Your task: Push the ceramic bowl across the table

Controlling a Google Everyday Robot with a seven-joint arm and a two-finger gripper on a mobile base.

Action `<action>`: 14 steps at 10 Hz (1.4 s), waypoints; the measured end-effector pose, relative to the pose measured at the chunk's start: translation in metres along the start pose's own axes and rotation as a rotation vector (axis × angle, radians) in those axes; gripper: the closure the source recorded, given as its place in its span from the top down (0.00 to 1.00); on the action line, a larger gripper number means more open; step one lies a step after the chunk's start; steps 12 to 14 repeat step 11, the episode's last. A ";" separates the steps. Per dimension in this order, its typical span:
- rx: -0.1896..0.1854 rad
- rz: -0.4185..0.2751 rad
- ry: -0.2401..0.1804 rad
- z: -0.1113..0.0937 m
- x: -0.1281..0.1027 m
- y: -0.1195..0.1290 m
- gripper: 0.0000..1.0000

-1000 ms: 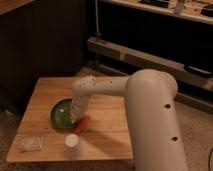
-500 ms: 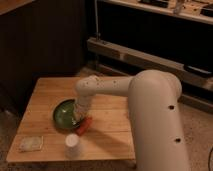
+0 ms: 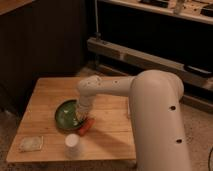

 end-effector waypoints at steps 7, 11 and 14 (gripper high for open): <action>0.013 0.018 0.015 -0.002 0.001 -0.007 0.00; 0.023 0.036 0.022 -0.004 0.002 -0.015 0.00; 0.023 0.036 0.022 -0.004 0.002 -0.015 0.00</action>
